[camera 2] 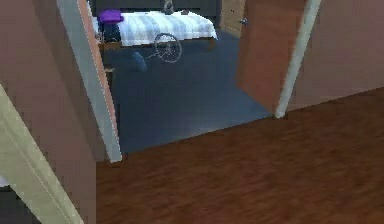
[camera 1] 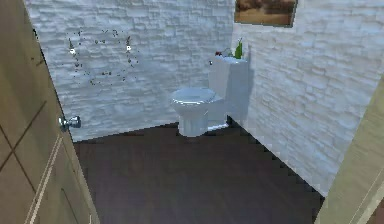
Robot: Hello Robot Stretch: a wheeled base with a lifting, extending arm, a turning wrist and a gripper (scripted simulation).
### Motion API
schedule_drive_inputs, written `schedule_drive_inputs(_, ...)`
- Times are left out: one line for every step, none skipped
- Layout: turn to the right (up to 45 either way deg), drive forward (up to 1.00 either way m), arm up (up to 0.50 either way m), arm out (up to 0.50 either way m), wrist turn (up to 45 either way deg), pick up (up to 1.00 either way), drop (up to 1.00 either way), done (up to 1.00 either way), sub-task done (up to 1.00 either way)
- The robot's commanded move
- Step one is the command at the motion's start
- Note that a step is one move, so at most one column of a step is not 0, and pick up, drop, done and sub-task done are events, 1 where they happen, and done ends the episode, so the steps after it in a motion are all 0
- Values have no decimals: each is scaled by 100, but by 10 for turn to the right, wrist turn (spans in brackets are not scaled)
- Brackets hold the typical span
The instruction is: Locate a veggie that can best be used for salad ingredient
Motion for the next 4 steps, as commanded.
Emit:
schedule_drive_inputs(-120, 0, 0, 0, 0, 0, 0, 0, 0)
schedule_drive_inputs(0, 90, 0, 0, 0, 0, 0, 0, 0)
schedule_drive_inputs(30, 0, 0, 0, 0, 0, 0, 0, 0)
schedule_drive_inputs(0, 65, 0, 0, 0, 0, 0, 0, 0)
